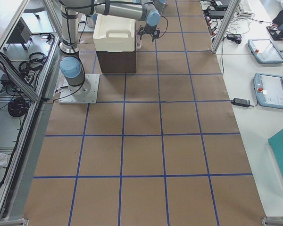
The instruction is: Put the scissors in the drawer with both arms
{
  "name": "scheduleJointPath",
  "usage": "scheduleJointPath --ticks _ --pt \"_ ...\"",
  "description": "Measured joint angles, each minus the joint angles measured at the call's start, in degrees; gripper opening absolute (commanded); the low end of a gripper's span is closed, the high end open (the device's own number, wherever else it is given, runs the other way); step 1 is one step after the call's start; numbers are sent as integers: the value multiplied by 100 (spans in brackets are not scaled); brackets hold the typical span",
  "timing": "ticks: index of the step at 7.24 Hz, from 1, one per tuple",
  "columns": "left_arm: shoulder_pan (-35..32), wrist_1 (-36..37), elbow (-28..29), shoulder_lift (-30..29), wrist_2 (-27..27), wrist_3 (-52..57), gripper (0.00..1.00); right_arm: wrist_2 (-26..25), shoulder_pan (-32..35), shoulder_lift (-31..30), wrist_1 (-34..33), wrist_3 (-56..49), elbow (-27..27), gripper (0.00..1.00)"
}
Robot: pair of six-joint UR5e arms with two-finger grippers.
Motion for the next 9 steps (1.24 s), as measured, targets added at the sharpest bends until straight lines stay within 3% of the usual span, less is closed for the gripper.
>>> scheduleJointPath --ticks 8,9 --pt "0 7 133 -382 -109 -25 98 23 -13 137 556 83 -157 100" --pt "0 9 136 -405 -66 -18 91 31 -13 147 556 87 -149 100"
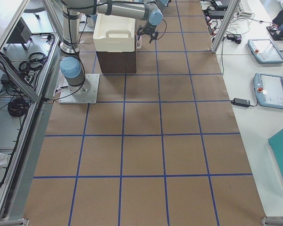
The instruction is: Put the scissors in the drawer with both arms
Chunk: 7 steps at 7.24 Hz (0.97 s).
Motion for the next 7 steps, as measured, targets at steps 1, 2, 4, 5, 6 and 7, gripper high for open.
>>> scheduleJointPath --ticks 1,2,4,5,6,7 --pt "0 3 4 -16 63 10 82 8 3 23 -21 -2 21 100" --pt "0 23 13 -25 94 48 74 14 6 48 -40 -11 42 98" --pt "0 109 25 -63 111 223 55 20 6 113 -74 -5 60 84" --pt "0 129 28 -75 109 285 49 19 7 139 -91 0 66 73" --pt "2 136 31 -83 105 348 41 20 7 149 -126 8 65 73" --pt "6 137 30 -94 101 430 32 15 7 154 -158 21 58 72"
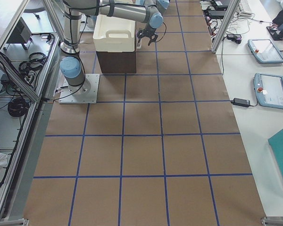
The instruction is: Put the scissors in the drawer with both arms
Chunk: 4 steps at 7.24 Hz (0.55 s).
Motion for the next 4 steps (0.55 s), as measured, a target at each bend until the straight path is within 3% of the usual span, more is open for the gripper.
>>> scheduleJointPath --ticks 1,4 --pt "1 0 -1 1 0 42 25 -5 0 5 -41 5 -7 59" --pt "-7 -6 -1 81 4 81 16 -36 -4 64 -189 12 -67 55"
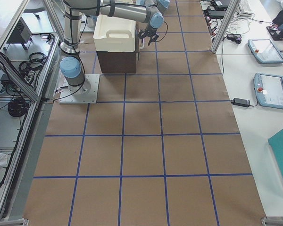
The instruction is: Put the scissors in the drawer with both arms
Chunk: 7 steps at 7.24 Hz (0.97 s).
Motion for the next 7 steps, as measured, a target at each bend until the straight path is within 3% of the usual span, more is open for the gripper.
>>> scheduleJointPath --ticks 2,4,6,7 --pt "-2 -27 0 171 8 7 13 -7 -49 84 -193 -5 -42 56" --pt "-10 -193 -1 363 -30 3 13 -8 -126 219 -284 -10 -278 100" --pt "-13 -291 -7 459 -51 1 13 -11 -143 258 -256 37 -374 94" --pt "-13 -303 -8 476 -58 0 12 7 -144 265 -250 50 -389 76"
